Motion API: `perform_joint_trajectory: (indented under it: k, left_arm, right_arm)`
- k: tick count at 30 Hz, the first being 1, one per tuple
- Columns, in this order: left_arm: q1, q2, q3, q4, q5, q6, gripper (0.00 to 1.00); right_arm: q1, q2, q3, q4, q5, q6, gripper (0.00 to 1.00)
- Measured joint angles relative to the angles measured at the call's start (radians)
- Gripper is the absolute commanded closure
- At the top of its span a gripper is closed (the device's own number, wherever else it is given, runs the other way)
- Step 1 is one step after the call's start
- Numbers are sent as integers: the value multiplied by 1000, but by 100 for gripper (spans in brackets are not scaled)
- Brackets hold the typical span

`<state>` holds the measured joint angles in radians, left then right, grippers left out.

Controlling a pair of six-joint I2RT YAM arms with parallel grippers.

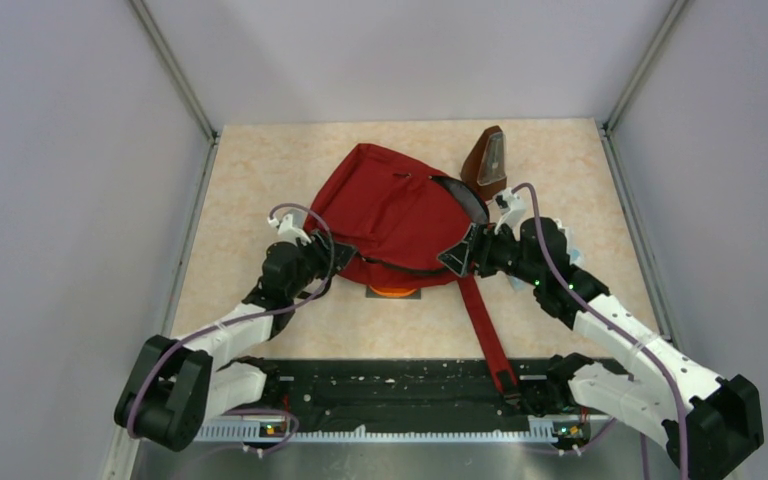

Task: Pack the student bag
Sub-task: Zip the student bag at the center of the board.

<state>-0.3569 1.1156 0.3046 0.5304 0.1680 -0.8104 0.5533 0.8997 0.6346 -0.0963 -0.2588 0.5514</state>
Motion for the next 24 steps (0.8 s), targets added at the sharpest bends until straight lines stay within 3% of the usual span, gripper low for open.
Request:
perform_joint_trajectory:
  k: [6,10,16,24]
  left_arm:
    - [2,32,0,36,0,-15,78]
    - [3,41,0,45,12,-28,100]
    - [5,16,0,17,66,-24,100]
    - [3,-158,-21,-18,179,3,100]
  right_arm:
    - [0,1,0,3,-5,3,27]
    - [0,7,0,3,-5,3,27]
    - [0,8,-1,7,-5,3,27]
    - [0,12,-29,0,64,28,25]
